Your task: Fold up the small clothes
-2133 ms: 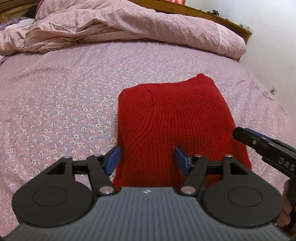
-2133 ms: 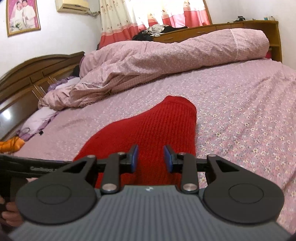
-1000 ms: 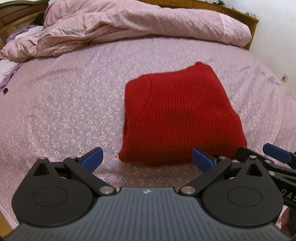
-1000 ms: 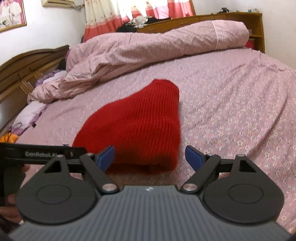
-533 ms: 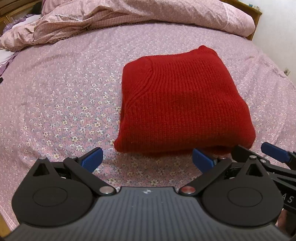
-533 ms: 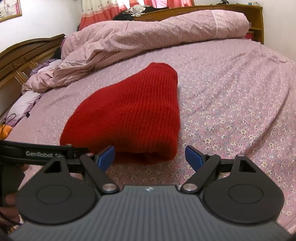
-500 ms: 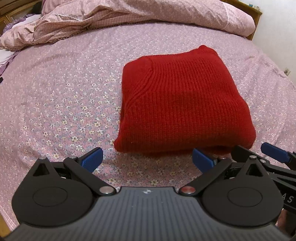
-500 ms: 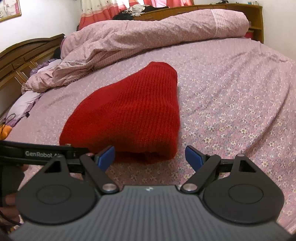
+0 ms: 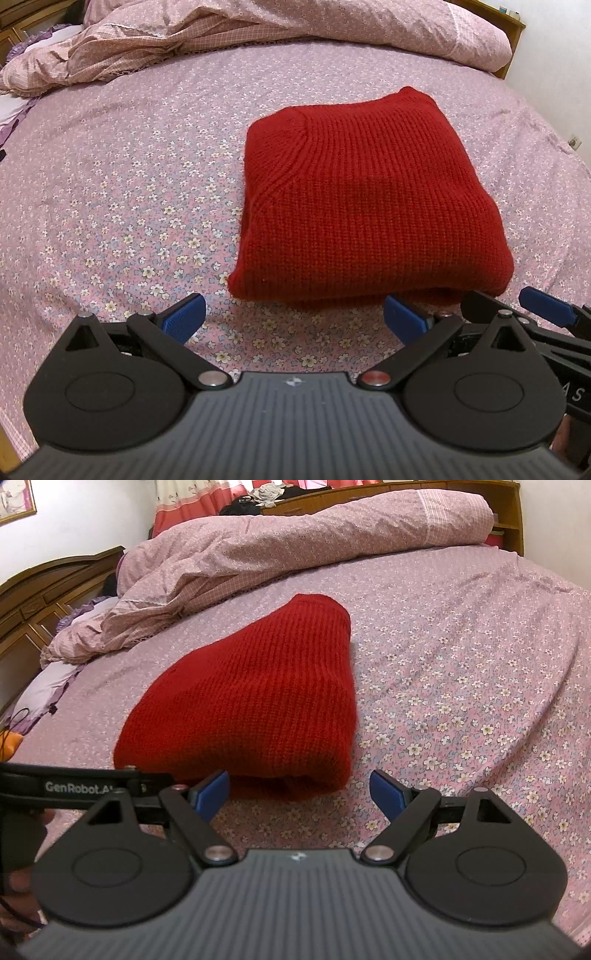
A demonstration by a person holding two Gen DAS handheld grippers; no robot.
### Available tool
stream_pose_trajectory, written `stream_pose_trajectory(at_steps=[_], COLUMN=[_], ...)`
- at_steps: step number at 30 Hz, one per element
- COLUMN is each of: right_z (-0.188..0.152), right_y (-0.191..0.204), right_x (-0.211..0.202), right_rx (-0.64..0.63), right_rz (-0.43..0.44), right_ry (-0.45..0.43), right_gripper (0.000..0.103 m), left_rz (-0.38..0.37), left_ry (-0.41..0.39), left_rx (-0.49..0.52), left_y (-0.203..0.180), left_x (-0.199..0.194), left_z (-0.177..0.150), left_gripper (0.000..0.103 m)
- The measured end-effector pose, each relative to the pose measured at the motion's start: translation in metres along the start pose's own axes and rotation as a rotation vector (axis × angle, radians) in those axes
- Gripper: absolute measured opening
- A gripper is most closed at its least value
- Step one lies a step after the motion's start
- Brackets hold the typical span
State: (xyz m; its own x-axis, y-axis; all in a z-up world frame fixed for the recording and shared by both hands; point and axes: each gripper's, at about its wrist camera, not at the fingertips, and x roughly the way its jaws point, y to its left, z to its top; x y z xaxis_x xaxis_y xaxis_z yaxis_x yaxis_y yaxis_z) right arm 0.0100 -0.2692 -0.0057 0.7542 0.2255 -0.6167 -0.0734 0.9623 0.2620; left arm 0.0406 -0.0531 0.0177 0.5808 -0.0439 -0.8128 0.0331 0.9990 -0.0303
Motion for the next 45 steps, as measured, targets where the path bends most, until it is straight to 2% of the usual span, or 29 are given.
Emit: stream_pose_trajectory(at_steps=[45], right_z=[-0.0023], right_y=[-0.0022], right_x=[0.0018], right_rx=[0.013], right_rz=[0.004], right_ry=[0.004], right_gripper=[0.084], left_rz=[0.002], left_ry=[-0.001], left_rx=[-0.003], left_y=[0.0006], left_x=[-0.0017], left_z=[-0.0018], left_gripper=[0.103])
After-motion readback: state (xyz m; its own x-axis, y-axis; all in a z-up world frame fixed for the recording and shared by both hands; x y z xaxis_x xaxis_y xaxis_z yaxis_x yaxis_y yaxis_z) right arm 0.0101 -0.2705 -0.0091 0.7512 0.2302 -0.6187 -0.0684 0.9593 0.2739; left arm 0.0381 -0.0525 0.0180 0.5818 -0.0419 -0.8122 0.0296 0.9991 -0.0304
